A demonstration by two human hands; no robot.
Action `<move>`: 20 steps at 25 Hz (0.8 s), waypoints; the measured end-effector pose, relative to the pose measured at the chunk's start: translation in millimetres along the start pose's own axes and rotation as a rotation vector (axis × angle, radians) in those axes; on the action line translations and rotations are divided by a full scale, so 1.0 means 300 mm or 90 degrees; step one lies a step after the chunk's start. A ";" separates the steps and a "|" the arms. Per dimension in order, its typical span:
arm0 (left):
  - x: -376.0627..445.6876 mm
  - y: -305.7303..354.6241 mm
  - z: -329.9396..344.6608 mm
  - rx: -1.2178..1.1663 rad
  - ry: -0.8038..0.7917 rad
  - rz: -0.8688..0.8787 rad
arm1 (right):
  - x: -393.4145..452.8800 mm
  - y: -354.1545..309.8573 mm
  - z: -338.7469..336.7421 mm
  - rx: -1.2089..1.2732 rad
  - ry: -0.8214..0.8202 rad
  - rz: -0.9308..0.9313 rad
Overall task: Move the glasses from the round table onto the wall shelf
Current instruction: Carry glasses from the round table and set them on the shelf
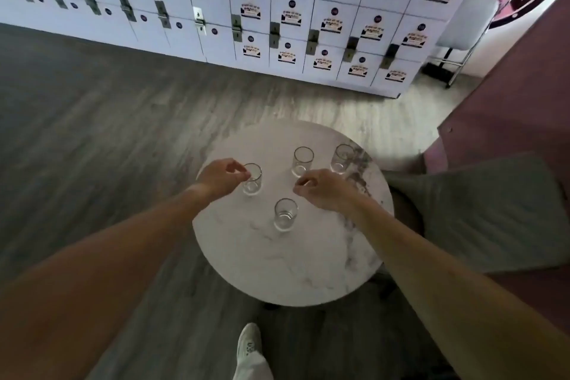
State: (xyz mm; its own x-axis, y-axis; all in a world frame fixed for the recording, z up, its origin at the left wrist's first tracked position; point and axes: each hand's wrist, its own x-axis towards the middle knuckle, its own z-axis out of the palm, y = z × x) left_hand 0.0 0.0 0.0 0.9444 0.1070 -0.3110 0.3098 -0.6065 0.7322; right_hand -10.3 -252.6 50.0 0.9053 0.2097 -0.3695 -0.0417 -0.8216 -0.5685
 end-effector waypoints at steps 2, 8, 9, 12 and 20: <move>0.050 -0.019 0.016 0.053 0.017 0.013 | 0.034 0.010 0.041 -0.022 -0.003 0.017; 0.132 -0.108 0.106 0.098 -0.016 0.057 | 0.057 0.076 0.175 -0.042 -0.033 0.031; 0.143 -0.127 0.126 0.101 -0.020 0.056 | 0.060 0.088 0.197 -0.045 -0.045 0.033; 0.167 -0.168 0.169 0.115 -0.034 0.054 | 0.069 0.126 0.264 -0.093 -0.110 0.041; 0.213 -0.203 0.226 0.220 0.036 0.072 | 0.089 0.185 0.392 -0.151 0.036 -0.010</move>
State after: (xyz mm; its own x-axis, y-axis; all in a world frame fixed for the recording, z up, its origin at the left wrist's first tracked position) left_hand 34.1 -9.7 -105.5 0.9780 0.0621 -0.1991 0.1573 -0.8466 0.5085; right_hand -38.0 -230.3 -77.8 0.9273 0.1989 -0.3170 0.0667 -0.9214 -0.3829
